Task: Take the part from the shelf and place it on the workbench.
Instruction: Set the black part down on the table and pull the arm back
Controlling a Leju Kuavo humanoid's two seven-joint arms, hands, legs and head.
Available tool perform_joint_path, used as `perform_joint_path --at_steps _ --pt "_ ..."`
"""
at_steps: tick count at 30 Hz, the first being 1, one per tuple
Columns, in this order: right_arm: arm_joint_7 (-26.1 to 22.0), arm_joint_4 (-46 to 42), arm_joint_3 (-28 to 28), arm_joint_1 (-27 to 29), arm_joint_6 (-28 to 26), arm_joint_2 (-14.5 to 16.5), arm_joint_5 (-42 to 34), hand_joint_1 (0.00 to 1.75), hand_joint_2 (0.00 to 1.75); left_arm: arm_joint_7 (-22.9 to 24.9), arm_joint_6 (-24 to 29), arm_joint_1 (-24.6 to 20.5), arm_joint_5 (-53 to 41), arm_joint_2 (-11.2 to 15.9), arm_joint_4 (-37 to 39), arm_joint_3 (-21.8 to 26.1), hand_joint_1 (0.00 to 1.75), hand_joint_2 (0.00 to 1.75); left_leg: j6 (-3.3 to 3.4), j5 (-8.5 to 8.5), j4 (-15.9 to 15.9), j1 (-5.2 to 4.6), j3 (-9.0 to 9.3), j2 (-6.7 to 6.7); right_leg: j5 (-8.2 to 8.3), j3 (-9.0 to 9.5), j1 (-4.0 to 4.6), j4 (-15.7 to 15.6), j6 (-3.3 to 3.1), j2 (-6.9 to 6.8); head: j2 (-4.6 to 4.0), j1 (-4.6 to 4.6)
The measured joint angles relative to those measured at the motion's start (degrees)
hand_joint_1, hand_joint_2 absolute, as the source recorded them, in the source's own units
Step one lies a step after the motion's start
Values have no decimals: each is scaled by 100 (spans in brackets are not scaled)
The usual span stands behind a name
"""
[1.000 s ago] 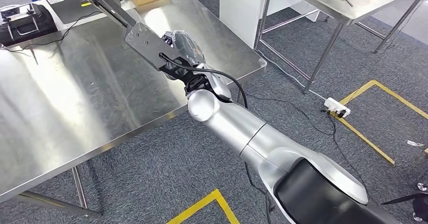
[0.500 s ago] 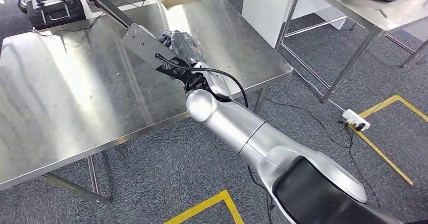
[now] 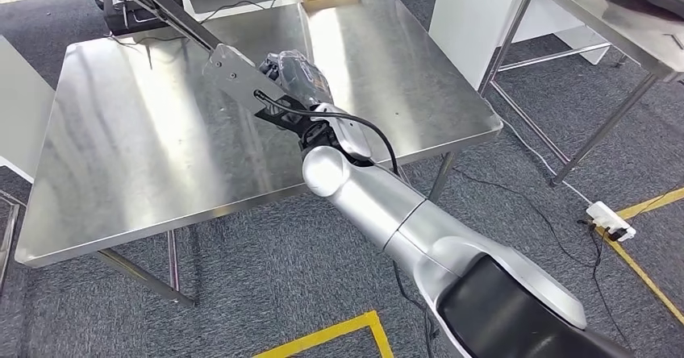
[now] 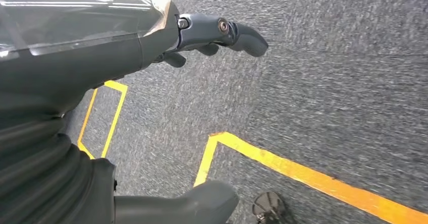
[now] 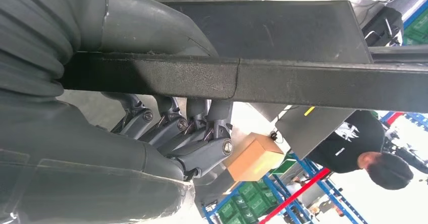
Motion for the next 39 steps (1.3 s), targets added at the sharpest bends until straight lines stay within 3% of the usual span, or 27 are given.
perform_joint_path --at_steps 1,3,5,6,7,9,11,14,15,17,19,20,21,22,24,26,29,31,33,35,36,37,39 --pt "-2 3 -25 -1 15 0 28 175 175 -8 -11 3 -15 8 0 -1 0 175 -25 -127 200 -5 -91 121 12 15 -15 -24 -43 -46 0 -12" --pt "-9 20 -70 4 49 -2 73 175 175 -28 -54 4 -37 19 1 -3 0 175 -65 -501 901 -8 -419 334 8 25 -1 -31 -97 -143 0 -29" --pt "-22 47 -96 35 87 -2 104 175 175 -53 -90 8 -47 33 1 -5 0 175 -99 -694 1461 2 -689 388 0 23 13 -28 -108 -247 0 -27" --pt "-29 60 -103 52 106 -2 117 175 175 -64 -100 12 -49 42 1 -5 0 175 -108 -635 1450 7 -680 406 -3 23 15 -26 -109 -294 0 -30" --pt "-37 68 -111 62 120 -1 127 175 175 -73 -106 15 -49 52 1 -5 0 175 -112 -484 1212 14 -554 439 -9 26 15 -23 -105 -338 0 -29" --pt "-51 76 -132 62 137 -1 143 175 175 -86 -113 16 -49 69 1 -5 0 175 -101 -151 432 7 -126 608 -34 35 38 -11 -75 -410 0 -31" --pt "-67 78 -161 52 159 -2 163 175 175 -96 -114 12 -38 76 1 -7 0 175 -42 -28 -30 -19 118 705 -62 40 86 1 -29 -473 0 -20" --pt "-78 78 -203 49 233 -2 215 175 175 -106 -104 14 -12 77 1 -8 0 175 74 -14 -96 -37 120 581 -94 45 112 6 25 -561 0 -3" --pt "-78 78 -218 46 267 -3 232 175 175 -112 -100 15 -1 74 1 -7 0 175 118 3 -111 -29 125 536 -147 12 103 80 40 -513 0 -1" --pt "-79 78 -243 37 325 -13 250 175 175 -133 -96 15 20 75 -1 -7 0 175 195 31 -134 -3 134 448 -394 -224 70 582 38 -317 0 9" --pt "-78 84 -252 48 353 -21 254 175 175 -148 -96 16 27 79 -1 -6 0 175 225 35 -133 -5 126 344 -701 -608 48 1401 17 -181 0 20" --pt "-78 89 -253 61 365 -23 255 175 175 -151 -101 18 27 80 -1 -5 0 175 226 35 -132 -5 124 284 -775 -749 43 1677 29 -163 0 21" --pt "-79 96 -254 73 377 -22 256 175 175 -154 -112 21 25 80 0 -5 0 175 225 36 -131 -5 124 222 -762 -791 41 1744 59 -153 0 23" --pt "-81 103 -255 79 388 -20 259 175 175 -159 -127 23 20 80 1 -5 0 175 221 38 -130 -4 125 158 -657 -712 35 1558 99 -141 0 23" --pt "-87 115 -260 76 402 -18 264 175 175 -166 -157 24 10 80 1 -6 0 175 201 47 -126 1 125 38 -328 -336 3 737 166 -25 0 29" --pt "-95 121 -266 68 407 -17 266 175 175 -169 -167 28 3 82 1 -7 0 175 149 55 -116 -9 108 -58 -116 -59 -20 146 161 82 0 28" --pt "-98 131 -274 64 412 -5 267 175 175 -170 -174 61 -3 86 1 -7 0 175 34 80 -142 14 79 -127 -49 -2 -8 44 72 28 0 27" --pt "-107 132 -278 56 412 2 270 175 175 -171 -181 78 -13 87 1 -8 0 175 -22 -40 17 15 3 49 -15 13 -28 11 -5 -45 0 15" --pt "-132 147 -295 56 412 -2 280 175 175 -184 -202 80 -30 93 1 -8 0 175 -62 -393 647 7 -279 308 -11 22 -24 -3 -52 -131 0 -7" --pt "-167 184 -317 75 412 -5 300 175 175 -198 -241 83 -54 105 1 -10 0 175 -89 -698 1393 12 -630 388 -20 19 1 -1 -65 -230 0 -15" --pt "-181 208 -327 85 410 -5 315 175 175 -201 -259 86 -65 110 1 -11 0 175 -92 -709 1535 12 -696 398 -23 19 8 1 -68 -279 0 -15" --pt "-193 232 -340 92 407 -5 332 175 175 -202 -277 90 -75 116 1 -12 0 175 -89 -612 1436 13 -640 409 -27 22 13 3 -71 -321 0 -17" --pt "-234 272 -380 91 389 -4 359 175 175 -202 -302 95 -85 134 1 -15 0 175 -65 -273 688 12 -238 469 -38 35 21 6 -68 -377 0 -17"
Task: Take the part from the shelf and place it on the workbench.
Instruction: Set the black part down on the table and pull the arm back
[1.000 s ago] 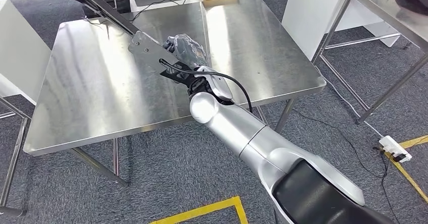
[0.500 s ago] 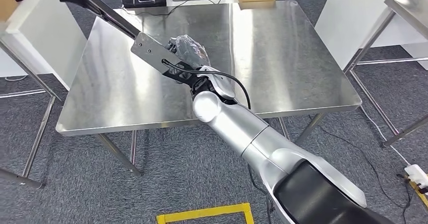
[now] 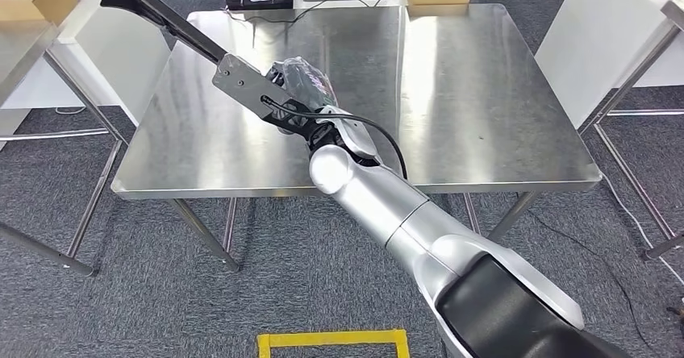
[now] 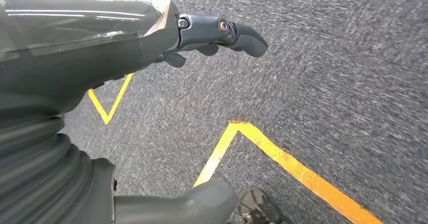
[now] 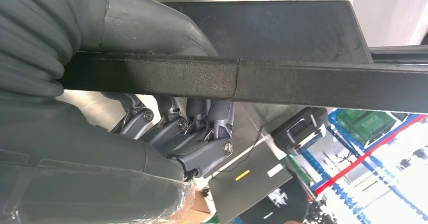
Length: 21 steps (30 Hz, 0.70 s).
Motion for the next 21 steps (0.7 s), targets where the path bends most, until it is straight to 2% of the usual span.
perform_joint_path --at_steps 1,3,7,8,10,12,14,15,16,17,18,19,20,21 --pt "-38 15 -27 -6 -18 1 7 175 175 -1 -11 -1 -5 8 0 -3 0 175 20 127 -382 -12 212 35 -4 1 21 -3 10 -21 0 1" --pt "-137 39 -96 -16 -53 1 14 175 175 -8 -33 -2 -23 16 0 -9 0 175 71 216 -791 -41 428 65 -12 -4 59 -8 39 -54 0 2" --pt "-259 104 -209 -34 -64 -3 64 175 175 -52 -93 5 -58 26 0 -17 0 175 168 236 -818 -50 424 18 -34 -17 77 3 95 -55 0 10" --pt "-292 138 -245 -43 -53 -7 98 175 175 -73 -117 5 -69 30 0 -22 0 175 210 250 -833 -40 431 8 -95 -68 72 103 107 -6 0 11" --pt "-343 211 -299 -57 -15 -17 169 175 175 -107 -152 3 -95 38 -1 -33 0 175 274 270 -852 -22 440 -8 -301 -267 45 503 103 129 0 20" --pt "-361 246 -313 -63 5 -21 201 175 175 -120 -164 1 -110 44 -2 -39 0 175 293 271 -852 -21 438 -18 -423 -388 35 769 87 184 0 26" --pt "-361 250 -314 -63 8 -22 204 175 175 -121 -166 1 -112 45 -2 -39 0 175 294 271 -852 -21 438 -20 -435 -403 35 800 86 186 0 26" --pt "-362 280 -315 -54 20 -25 216 175 175 -126 -172 1 -112 49 -2 -40 0 175 295 271 -851 -22 436 -32 -519 -525 34 1056 86 195 0 27" --pt "-361 339 -315 -39 35 -30 252 175 175 -139 -183 2 -115 53 -2 -43 0 175 295 270 -848 -23 437 -69 -472 -536 28 1052 129 206 0 30" --pt "-361 402 -316 -26 50 -34 300 175 175 -158 -193 3 -119 56 -2 -45 0 175 291 269 -844 -24 439 -111 -373 -475 17 900 177 221 0 34" --pt "-362 473 -319 -14 64 -37 357 175 175 -181 -205 4 -126 62 -2 -49 0 175 278 264 -834 -35 438 -155 -258 -389 11 688 217 238 0 38" --pt "-366 527 -326 -10 65 -34 414 175 175 -204 -214 4 -138 66 -2 -52 0 175 258 259 -824 -46 435 -191 -59 -186 -2 235 246 246 0 39" --pt "-377 564 -339 -11 61 -29 460 175 175 -221 -218 7 -151 77 -3 -59 0 175 254 252 -815 -56 427 -204 12 -94 -13 42 234 250 0 37" --pt "-394 608 -361 -6 52 -25 505 175 175 -237 -226 11 -165 88 -4 -71 0 175 255 248 -808 -63 420 -211 32 -71 -15 -11 217 252 0 35"
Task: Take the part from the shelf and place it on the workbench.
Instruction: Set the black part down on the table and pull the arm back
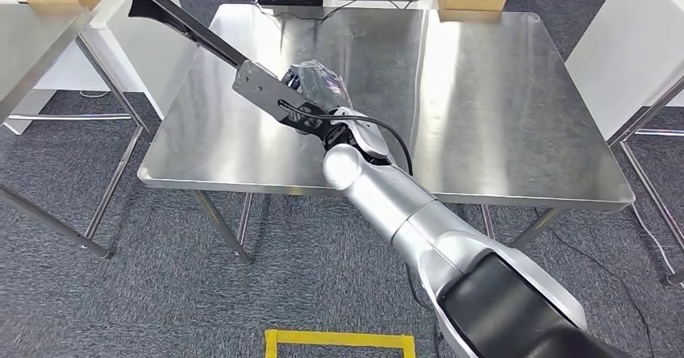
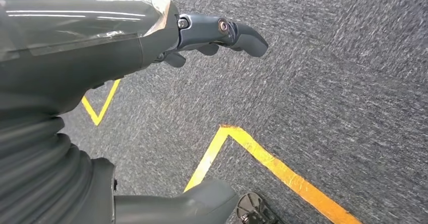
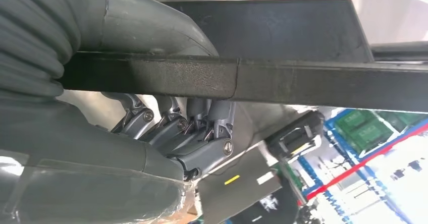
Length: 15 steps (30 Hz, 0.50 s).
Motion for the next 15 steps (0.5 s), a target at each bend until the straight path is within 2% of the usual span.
perform_joint_path --at_steps 1,4,7,8,10,11,12,13,15 --pt "-22 47 -28 7 -11 3 51 175 175 -15 -13 5 -15 9 -1 -15 0 175 10 0 -1 6 -3 -3 15 4 -4 -8 -15 -1 0 -3" --pt "-75 170 -132 15 -49 14 236 175 175 -46 -51 11 -70 44 -4 -82 0 175 34 1 -23 7 5 0 44 14 -37 -46 1 10 0 -10" --pt "-111 243 -302 30 -79 15 475 175 175 -69 -75 4 -128 75 -9 -133 0 175 133 131 -397 26 248 33 16 36 -18 -49 15 16 0 -15" --pt "-126 265 -359 34 -87 7 534 175 175 -73 -84 4 -139 78 -11 -146 0 175 160 185 -529 51 338 48 -67 -45 -10 126 7 15 0 -9" --pt "-149 314 -443 44 -97 -14 587 175 175 -73 -94 4 -141 78 -18 -179 0 175 152 219 -618 100 397 62 -343 -399 -49 809 8 16 0 -2" --pt "-153 339 -473 64 -99 -25 600 175 175 -73 -96 4 -143 77 -21 -196 0 175 123 209 -617 125 399 62 -450 -585 -83 1146 40 15 0 -1" --pt "-154 364 -496 91 -99 -37 611 175 175 -73 -98 7 -143 72 -22 -209 0 175 78 194 -607 158 399 59 -483 -700 -127 1328 99 14 0 -1" --pt "-154 387 -515 118 -99 -45 629 175 175 -73 -102 10 -145 64 -22 -219 0 175 17 170 -580 201 395 55 -421 -703 -176 1290 189 12 0 -1" --pt "-154 416 -552 146 -97 -52 705 175 175 -73 -119 14 -150 60 -23 -233 0 175 -158 67 -425 308 360 51 -119 -403 -292 634 416 4 0 3"
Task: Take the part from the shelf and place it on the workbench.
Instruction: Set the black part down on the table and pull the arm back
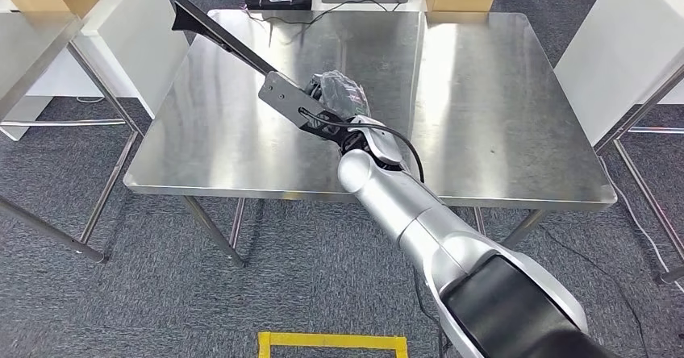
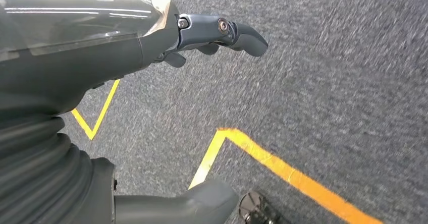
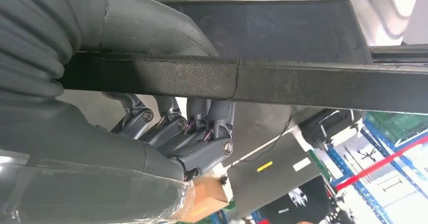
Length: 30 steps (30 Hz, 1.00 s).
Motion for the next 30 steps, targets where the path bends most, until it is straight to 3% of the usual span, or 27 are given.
perform_joint_path --at_steps 1,2,3,5,7,8,11,13,14,16,18,21,23,27,28,29,30 --pt "-2 8 -28 5 3 0 57 175 175 0 -12 -2 -2 13 -5 -7 0 175 -98 -71 108 36 -43 -2 108 153 -25 -283 74 17 0 15" --pt "-1 12 -65 10 5 3 123 175 175 1 -22 -5 -3 23 -10 -15 0 175 -183 -137 227 53 -93 -6 153 240 -40 -443 66 36 0 26" --pt "-1 16 -106 25 8 10 196 175 175 1 -29 -7 -2 30 -14 -21 0 175 -242 -181 304 56 -128 -6 134 246 -34 -455 9 57 0 17" --pt "13 20 -184 62 10 33 353 175 175 7 -20 -3 10 24 -15 -26 0 175 -290 -206 349 72 -158 -5 85 193 -11 -354 -169 82 0 -15" --pt "48 21 -234 79 11 62 502 175 175 13 4 2 29 19 -14 -26 0 175 -283 -275 447 90 -207 49 67 185 9 -327 -254 85 0 -53" --pt "71 20 -246 73 16 73 566 175 175 15 18 -1 42 16 -14 -26 0 175 -265 -381 661 78 -315 81 59 194 23 -326 -283 82 0 -67" --pt "143 17 -255 88 68 78 736 175 175 21 55 -4 78 8 -14 -27 0 175 -176 -795 1778 -23 -945 124 19 226 92 -330 -352 64 0 -87" --pt "202 6 -258 145 133 79 853 175 175 27 71 8 101 5 -14 -24 0 175 -79 -774 2126 -95 -1220 122 -21 270 163 -330 -410 56 0 -86" --pt "224 -10 -261 172 164 80 908 175 175 31 74 12 115 4 -14 -22 0 175 -14 -614 1979 -131 -1194 121 -41 302 193 -331 -439 56 0 -85" --pt "239 -62 -265 196 204 81 988 175 175 35 80 10 138 4 -14 -21 0 175 133 -210 1291 -218 -906 125 -84 370 237 -336 -489 57 0 -81" --pt "240 -119 -270 188 220 81 1029 175 175 35 86 0 144 2 -14 -20 0 175 205 -51 774 -297 -669 134 -118 395 273 -348 -496 60 0 -79" --pt "250 -179 -285 206 250 80 1065 175 175 37 112 -6 172 -6 -14 -16 0 175 201 -82 636 -333 -609 122 -149 395 284 -393 -437 47 0 -80" --pt "267 -234 -295 224 281 75 1101 175 175 42 146 -3 197 -22 -14 -11 0 175 222 -69 552 -316 -539 107 -242 317 294 -223 -409 26 0 -67" --pt "288 -332 -300 269 349 66 1149 175 175 60 192 -6 238 -42 -14 12 0 175 292 -104 512 -340 -457 82 -650 -420 304 1058 -448 13 0 -45" --pt "293 -346 -300 293 363 66 1152 175 175 64 200 -5 248 -45 -14 21 0 175 303 -121 514 -354 -439 69 -624 -531 308 1167 -430 13 0 -43" --pt "295 -361 -300 314 372 67 1154 175 175 67 204 -4 254 -50 -14 28 0 175 307 -139 515 -367 -417 52 -503 -526 313 1047 -401 13 0 -40" --pt "297 -379 -300 327 378 67 1156 175 175 69 208 -4 256 -55 -14 34 0 175 307 -159 516 -381 -388 34 -313 -418 320 728 -377 13 0 -39"
